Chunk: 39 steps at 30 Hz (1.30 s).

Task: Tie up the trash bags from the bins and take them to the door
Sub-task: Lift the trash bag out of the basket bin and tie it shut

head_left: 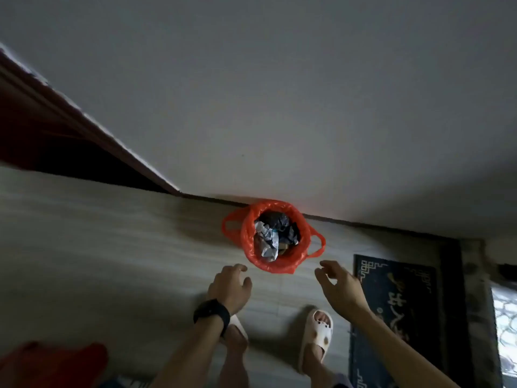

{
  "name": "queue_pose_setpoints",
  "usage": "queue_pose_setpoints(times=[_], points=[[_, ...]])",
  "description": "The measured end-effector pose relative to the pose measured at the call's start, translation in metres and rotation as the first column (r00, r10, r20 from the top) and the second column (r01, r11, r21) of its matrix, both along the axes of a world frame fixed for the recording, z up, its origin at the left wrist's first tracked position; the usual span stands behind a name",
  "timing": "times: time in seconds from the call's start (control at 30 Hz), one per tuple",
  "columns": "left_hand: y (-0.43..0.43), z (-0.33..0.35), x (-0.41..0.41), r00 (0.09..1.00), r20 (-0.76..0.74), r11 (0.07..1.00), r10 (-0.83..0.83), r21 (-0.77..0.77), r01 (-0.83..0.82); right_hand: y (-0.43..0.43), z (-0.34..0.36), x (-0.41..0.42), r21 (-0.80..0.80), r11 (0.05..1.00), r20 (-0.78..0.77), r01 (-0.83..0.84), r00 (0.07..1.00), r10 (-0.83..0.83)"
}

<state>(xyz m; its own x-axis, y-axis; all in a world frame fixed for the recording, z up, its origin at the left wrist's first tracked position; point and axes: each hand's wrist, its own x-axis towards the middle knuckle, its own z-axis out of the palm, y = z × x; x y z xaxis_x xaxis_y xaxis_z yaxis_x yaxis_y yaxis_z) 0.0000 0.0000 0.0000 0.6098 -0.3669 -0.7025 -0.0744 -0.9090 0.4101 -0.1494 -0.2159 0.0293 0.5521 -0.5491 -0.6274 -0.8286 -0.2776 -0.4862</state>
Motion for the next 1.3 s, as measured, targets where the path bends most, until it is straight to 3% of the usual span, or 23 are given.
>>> queue_pose_setpoints(times=[0.17, 0.4, 0.47, 0.57, 0.67, 0.73, 0.87, 0.97, 1.13, 1.3], points=[[0.001, -0.065, 0.033, 0.989, 0.018, 0.989, -0.147, -0.011, 0.147, 0.007, -0.076, 0.035, 0.069, 0.969, -0.136, 0.237, 0.964, -0.226], [-0.013, -0.157, 0.076, 0.919, 0.233, 0.939, -0.320, -0.052, 0.340, 0.007, -0.195, 0.053, 0.131, 0.887, -0.193, 0.443, 0.889, -0.416], [-0.018, -0.191, 0.082, 0.901, 0.292, 0.937, -0.322, -0.038, 0.347, 0.007, -0.229, 0.054, 0.172, 0.803, -0.190, 0.570, 0.819, -0.541], [-0.028, -0.239, 0.075, 0.900, 0.322, 0.950, -0.293, -0.006, 0.312, 0.005, -0.278, 0.054, 0.269, 0.600, -0.172, 0.753, 0.651, -0.740], [-0.041, -0.279, 0.062, 0.910, 0.345, 0.964, -0.229, -0.047, 0.260, -0.004, -0.320, 0.055, 0.405, 0.408, -0.142, 0.818, 0.497, -0.856], [-0.049, -0.304, 0.057, 0.896, 0.398, 0.964, -0.198, -0.084, 0.251, -0.009, -0.345, 0.055, 0.460, 0.343, -0.103, 0.819, 0.433, -0.896], [-0.053, -0.348, 0.048, 0.848, 0.510, 0.956, -0.145, -0.149, 0.253, -0.008, -0.389, 0.061, 0.720, 0.331, 0.032, 0.609, 0.448, -0.894], [-0.048, -0.370, 0.033, 0.833, 0.550, 0.946, -0.067, -0.229, 0.227, -0.009, -0.413, 0.061, 0.778, 0.321, 0.097, 0.540, 0.402, -0.911], [-0.049, -0.386, 0.024, 0.834, 0.541, 0.894, 0.112, -0.421, 0.153, -0.014, -0.430, 0.057, 0.731, 0.384, 0.193, 0.563, 0.369, -0.909], [-0.047, -0.387, 0.017, 0.810, 0.557, 0.891, 0.185, -0.443, 0.100, -0.010, -0.417, 0.058, 0.580, 0.415, 0.264, 0.701, 0.321, -0.910]])
